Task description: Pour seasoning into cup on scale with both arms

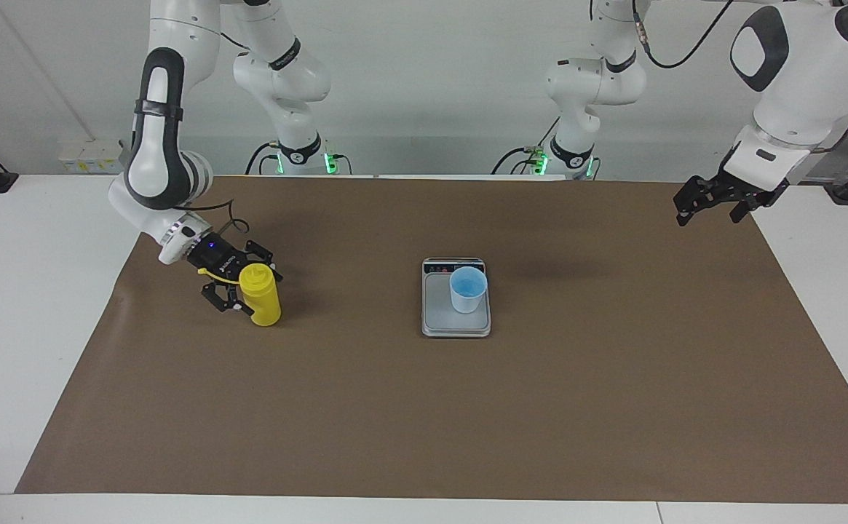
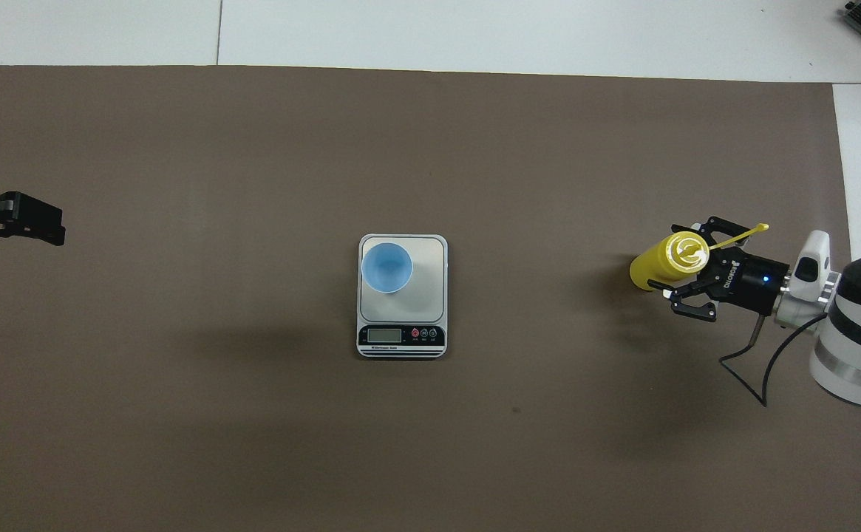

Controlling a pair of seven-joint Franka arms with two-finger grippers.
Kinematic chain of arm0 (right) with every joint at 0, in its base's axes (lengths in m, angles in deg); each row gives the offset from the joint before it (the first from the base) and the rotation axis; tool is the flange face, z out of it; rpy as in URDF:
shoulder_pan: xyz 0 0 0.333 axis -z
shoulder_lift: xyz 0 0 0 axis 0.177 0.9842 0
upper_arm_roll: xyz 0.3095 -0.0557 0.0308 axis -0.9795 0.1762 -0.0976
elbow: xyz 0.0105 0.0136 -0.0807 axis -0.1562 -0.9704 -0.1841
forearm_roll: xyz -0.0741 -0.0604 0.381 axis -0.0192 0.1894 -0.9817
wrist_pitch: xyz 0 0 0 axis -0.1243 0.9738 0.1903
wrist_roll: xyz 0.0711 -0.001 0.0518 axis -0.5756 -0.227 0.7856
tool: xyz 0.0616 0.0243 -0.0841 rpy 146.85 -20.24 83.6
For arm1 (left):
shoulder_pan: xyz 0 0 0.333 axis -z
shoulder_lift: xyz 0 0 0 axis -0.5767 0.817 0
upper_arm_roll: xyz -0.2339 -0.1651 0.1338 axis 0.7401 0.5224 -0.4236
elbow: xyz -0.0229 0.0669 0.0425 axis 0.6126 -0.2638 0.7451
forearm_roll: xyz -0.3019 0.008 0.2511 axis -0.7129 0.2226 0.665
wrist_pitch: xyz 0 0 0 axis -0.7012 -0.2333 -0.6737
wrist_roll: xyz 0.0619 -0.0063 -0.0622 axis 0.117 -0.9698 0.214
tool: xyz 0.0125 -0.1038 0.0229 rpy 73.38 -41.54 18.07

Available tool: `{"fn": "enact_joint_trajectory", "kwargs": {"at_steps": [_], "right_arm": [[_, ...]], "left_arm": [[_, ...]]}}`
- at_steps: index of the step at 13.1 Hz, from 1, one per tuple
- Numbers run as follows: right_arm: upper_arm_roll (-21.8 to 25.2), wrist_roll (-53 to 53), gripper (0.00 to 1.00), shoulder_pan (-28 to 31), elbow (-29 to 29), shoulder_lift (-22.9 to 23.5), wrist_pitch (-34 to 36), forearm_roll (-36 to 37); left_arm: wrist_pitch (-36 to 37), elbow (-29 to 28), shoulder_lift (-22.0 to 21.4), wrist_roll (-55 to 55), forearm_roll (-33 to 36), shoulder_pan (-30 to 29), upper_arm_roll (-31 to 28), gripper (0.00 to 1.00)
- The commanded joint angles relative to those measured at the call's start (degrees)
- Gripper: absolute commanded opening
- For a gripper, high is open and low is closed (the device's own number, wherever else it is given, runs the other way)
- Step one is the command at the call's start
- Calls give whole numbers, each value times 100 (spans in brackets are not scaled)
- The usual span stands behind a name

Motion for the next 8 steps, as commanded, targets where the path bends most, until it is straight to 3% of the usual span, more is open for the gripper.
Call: {"fn": "enact_joint_trajectory", "kwargs": {"at_steps": [1,8], "right_arm": [[-21,90,100,232,-21,-39,27,429],[-3,-24,100,566,-4,-21,-131,1511]], "left_arm": [[-107,-190,-159,13,-74,12,-33,100],[-107,-190,-159,13,-74,12,-33,100]]}}
